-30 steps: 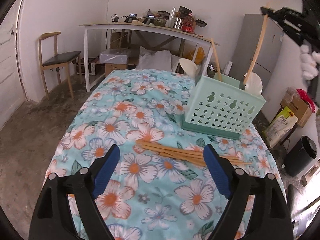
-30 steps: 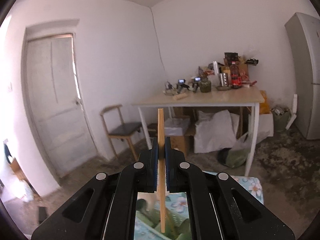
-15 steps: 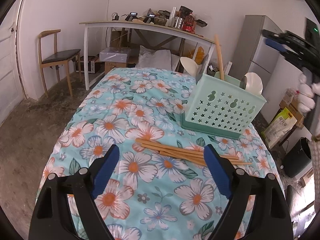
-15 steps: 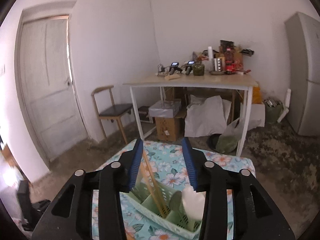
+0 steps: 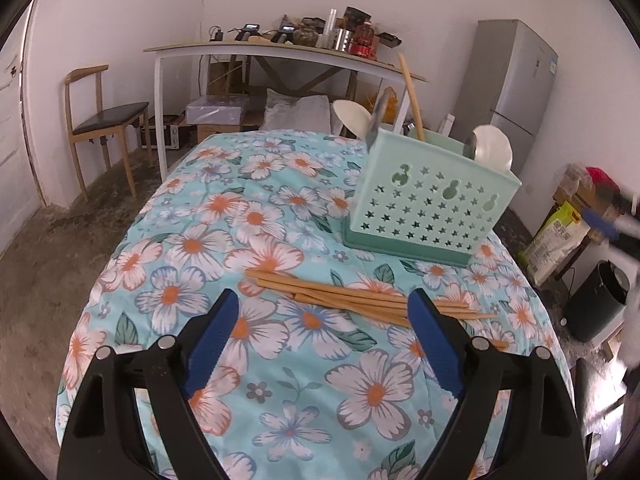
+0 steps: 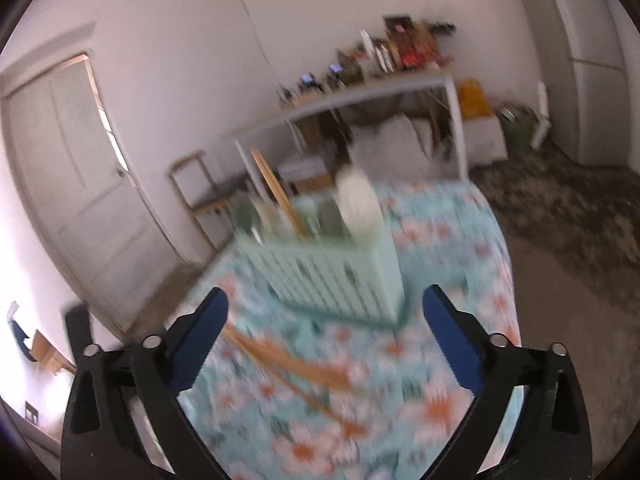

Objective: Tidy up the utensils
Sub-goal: 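Withdraw the open right tool from the holder, then close the left tool on the wooden chopstick bundle and lift it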

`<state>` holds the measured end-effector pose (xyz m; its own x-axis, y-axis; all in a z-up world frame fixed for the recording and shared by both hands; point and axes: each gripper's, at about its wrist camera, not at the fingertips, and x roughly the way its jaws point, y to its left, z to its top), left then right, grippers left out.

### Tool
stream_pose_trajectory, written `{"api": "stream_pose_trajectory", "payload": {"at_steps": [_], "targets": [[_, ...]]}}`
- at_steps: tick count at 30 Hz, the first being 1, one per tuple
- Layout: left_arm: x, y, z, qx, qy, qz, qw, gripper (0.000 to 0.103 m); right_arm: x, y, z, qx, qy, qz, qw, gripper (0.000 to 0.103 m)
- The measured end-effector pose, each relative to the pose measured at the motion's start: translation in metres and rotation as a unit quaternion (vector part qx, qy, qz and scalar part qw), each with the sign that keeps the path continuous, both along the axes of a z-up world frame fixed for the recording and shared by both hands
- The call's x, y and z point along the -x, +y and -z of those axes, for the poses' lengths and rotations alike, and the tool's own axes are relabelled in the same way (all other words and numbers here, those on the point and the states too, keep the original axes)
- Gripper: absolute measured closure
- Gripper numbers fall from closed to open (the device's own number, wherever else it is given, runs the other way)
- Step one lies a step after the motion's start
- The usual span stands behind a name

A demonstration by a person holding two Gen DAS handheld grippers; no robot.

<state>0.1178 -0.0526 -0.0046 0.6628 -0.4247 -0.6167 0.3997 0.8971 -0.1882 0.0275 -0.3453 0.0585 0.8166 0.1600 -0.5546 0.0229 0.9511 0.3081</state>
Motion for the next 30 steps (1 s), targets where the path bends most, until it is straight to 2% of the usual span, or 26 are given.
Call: {"api": "stream_pose_trajectory", "payload": {"at_steps": [3, 5, 7, 9, 12, 14, 16, 20, 21, 25, 27, 30], "targets": [[-0.001, -0.006, 0.004, -0.003, 0.005, 0.008, 1.0000, 0.019, 0.009, 0.000, 0.034, -0.010, 0.053, 0.027, 0.998, 0.008], [-0.003, -0.010, 0.008, 0.002, 0.016, 0.016, 0.9997, 0.019, 0.017, -0.002, 0.058, -0.034, 0.083, 0.044, 0.995, 0.008], [-0.008, -0.014, 0.014, 0.018, 0.042, 0.023, 0.9987, 0.019, 0.023, -0.004, 0.079, -0.046, 0.109, 0.056, 0.991, 0.008], [-0.015, -0.016, 0.018, 0.040, 0.066, 0.028, 0.9966, 0.022, 0.031, -0.003, 0.094, -0.056, 0.124, 0.061, 0.989, 0.008], [-0.029, -0.020, 0.027, 0.077, 0.112, 0.033, 0.9902, 0.033, 0.033, 0.000, 0.115, -0.068, 0.153, 0.061, 0.984, 0.008], [-0.040, -0.020, 0.037, 0.113, 0.153, 0.029, 0.9813, 0.044, 0.036, 0.002, 0.122, -0.070, 0.150, 0.068, 0.984, 0.008], [-0.054, -0.018, 0.050, 0.153, 0.202, 0.016, 0.9672, 0.052, 0.035, 0.004, 0.124, -0.063, 0.144, 0.071, 0.985, 0.008], [-0.072, -0.014, 0.072, 0.216, 0.273, -0.006, 0.9375, 0.063, 0.034, 0.005, 0.125, -0.059, 0.139, 0.069, 0.986, 0.008], [-0.077, -0.012, 0.080, 0.235, 0.297, -0.018, 0.9254, 0.064, 0.034, 0.004, 0.125, -0.058, 0.138, 0.068, 0.986, 0.008], [-0.087, -0.006, 0.097, 0.283, 0.338, -0.046, 0.8962, 0.076, 0.036, 0.004, 0.126, -0.055, 0.132, 0.068, 0.987, 0.008], [-0.089, -0.006, 0.101, 0.296, 0.349, -0.056, 0.8873, 0.080, 0.037, 0.004, 0.125, -0.051, 0.129, 0.069, 0.988, 0.008], [-0.092, -0.006, 0.105, 0.303, 0.355, -0.066, 0.8819, 0.084, 0.038, 0.005, 0.125, -0.048, 0.126, 0.069, 0.988, 0.008]]}}
